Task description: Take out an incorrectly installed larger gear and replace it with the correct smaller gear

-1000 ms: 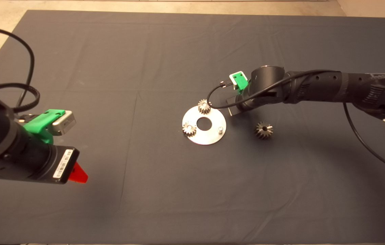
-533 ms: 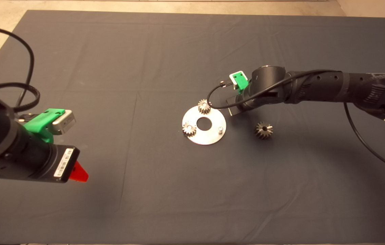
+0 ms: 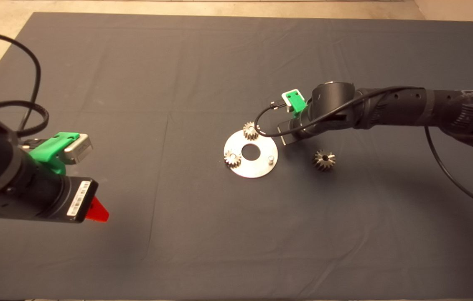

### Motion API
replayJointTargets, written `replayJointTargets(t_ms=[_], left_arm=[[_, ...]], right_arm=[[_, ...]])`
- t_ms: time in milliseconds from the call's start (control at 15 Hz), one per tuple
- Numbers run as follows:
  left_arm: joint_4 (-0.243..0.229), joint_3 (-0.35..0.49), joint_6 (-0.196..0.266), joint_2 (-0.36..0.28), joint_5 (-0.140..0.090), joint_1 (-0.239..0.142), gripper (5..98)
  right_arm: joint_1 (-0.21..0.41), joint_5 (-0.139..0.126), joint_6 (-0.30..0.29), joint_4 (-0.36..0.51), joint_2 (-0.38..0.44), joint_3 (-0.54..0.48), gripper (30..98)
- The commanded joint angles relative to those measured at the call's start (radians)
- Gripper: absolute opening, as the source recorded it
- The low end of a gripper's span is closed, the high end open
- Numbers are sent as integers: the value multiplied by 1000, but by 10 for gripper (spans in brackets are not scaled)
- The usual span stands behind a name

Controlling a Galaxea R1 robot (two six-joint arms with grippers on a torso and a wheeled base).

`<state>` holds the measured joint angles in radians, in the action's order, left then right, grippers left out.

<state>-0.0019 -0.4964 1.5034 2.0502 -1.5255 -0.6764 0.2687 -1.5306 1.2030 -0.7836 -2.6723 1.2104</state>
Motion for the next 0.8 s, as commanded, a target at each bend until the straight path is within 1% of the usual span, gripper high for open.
replayJointTargets(t_ms=[0, 133, 200, 333, 467, 667, 733], left_arm=[[10, 1, 6, 2, -111, -11, 592], [10, 6, 6, 2, -111, -11, 592], [10, 7, 6, 2, -111, -11, 592], [10, 7, 6, 2, -111, -11, 592], [11, 7, 6, -1, -111, -11, 592], [16, 2, 1, -1, -110, -11, 592], [18, 0, 0, -1, -110, -11, 592]], right_arm=[[72, -127, 21, 45, 10, -45, 368], [75, -127, 21, 50, 13, -59, 358], [87, -127, 24, 59, 12, -67, 358], [113, -127, 65, 101, 25, -109, 352], [133, -127, 76, 194, 33, -119, 350], [183, -127, 79, 397, 28, -118, 349], [195, -127, 79, 448, 27, -122, 349]])
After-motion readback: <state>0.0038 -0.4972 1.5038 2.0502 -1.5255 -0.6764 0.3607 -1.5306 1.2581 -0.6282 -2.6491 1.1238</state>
